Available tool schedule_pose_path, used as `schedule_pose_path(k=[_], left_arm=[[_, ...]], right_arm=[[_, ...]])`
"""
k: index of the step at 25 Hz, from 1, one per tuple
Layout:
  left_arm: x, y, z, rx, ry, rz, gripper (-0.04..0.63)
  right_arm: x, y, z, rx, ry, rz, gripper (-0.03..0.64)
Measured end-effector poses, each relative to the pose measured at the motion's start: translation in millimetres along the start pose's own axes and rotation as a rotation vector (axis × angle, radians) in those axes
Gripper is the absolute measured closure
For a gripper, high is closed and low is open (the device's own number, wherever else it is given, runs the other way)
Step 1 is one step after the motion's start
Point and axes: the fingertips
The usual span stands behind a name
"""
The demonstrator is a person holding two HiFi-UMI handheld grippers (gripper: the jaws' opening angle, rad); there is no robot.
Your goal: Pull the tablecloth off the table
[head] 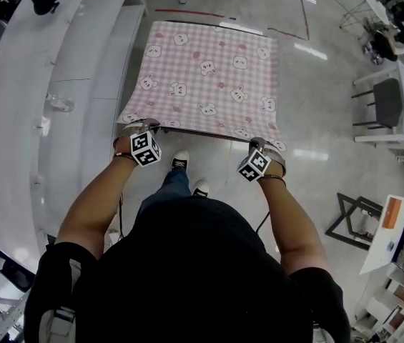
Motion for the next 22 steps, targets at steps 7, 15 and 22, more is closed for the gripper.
schedule_pose_path(k=[7,15,22], left_arm=[[28.9,40.3,-41.8,0.098,0.011,0.052,0.593],[51.0,102.2,-36.2,0.167,0.058,0.088,0.592],[70.2,141.2,-29.6,0.212,0.081,0.101,0.593]], right_arm=[[2.2,28.5,38.4,-0.075,-0.063,0.058,0.588],[-14.3,87.0,48.2,-0.166,-0.098,0.150,0.588],[-28.9,130.2,68.6,-0.233,-0.126,0.219,0.588]])
Point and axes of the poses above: the fingertips, and each gripper's own axes: y backward along the fingers, z to its right, x out of its top, and after that the axes turned 5 degrees about -z, right-handed
